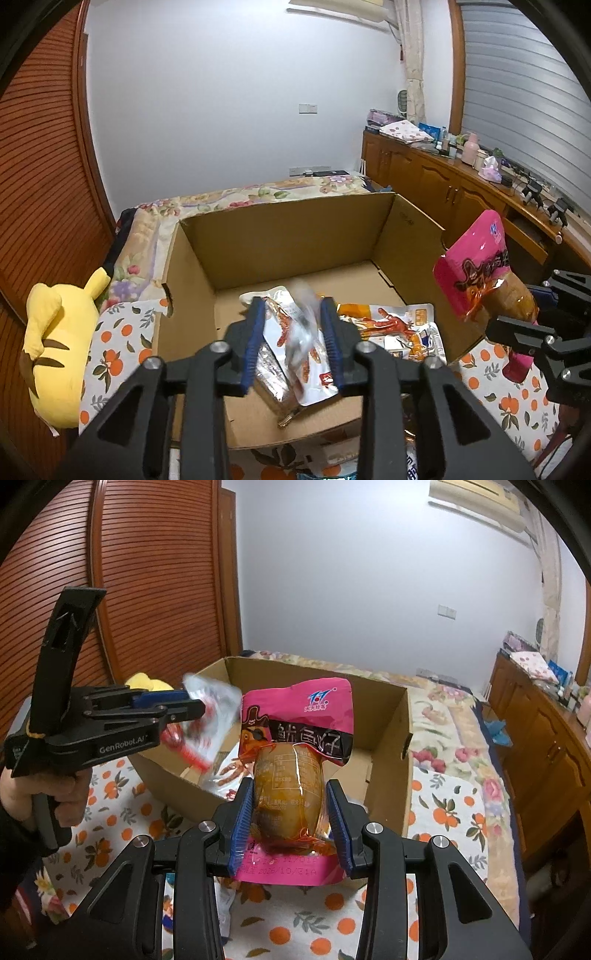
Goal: Organize snacks
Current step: 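Open the left tool to drop the pouch while the right tool releases the egg pack into the box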
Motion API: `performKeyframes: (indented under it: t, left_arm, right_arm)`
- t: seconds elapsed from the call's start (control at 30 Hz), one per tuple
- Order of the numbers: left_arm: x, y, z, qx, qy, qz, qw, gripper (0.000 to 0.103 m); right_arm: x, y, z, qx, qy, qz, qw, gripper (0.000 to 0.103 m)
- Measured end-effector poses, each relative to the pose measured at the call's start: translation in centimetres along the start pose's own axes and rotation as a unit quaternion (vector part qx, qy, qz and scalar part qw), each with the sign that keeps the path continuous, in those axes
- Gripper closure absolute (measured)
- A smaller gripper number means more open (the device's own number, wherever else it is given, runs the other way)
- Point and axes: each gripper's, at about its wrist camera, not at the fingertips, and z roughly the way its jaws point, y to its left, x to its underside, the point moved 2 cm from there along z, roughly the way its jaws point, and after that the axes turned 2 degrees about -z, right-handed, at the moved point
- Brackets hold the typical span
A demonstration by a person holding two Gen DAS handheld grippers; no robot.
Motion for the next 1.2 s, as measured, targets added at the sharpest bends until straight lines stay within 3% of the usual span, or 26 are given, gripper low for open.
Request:
performKeyframes:
  t: [0.17, 0.5, 0.63, 1.2]
  left_arm:
    - [0.0, 0.8, -0.2, 0.001, -0.003, -0.012, 0.9999, 0.057]
    - [0.0, 2.6, -1.6, -0.007, -0.019, -0.016, 0.9997, 0.046]
    - [-0.1, 3.1, -2.3, 0.001, -0.025, -0.017, 0.9995, 0.031]
    - [1.8, 1.8, -4.4, 0.012, -0.033, 0.010, 0.9993, 0.031]
  right_arm:
    - [-0.3, 0.0, 1.2, -0.005, 0.008, 0.001, 1.000, 0.064]
    - [-1.2, -0.2, 3.8, -0.021, 0.015, 0.022, 0.999, 0.064]
    - [-1.7, 0.2, 4.5, -0.019, 0.017, 0.019, 0.999, 0.064]
    - [-1.6, 0.3, 8.1, -0.008, 0.047, 0.028, 0.998, 0.060]
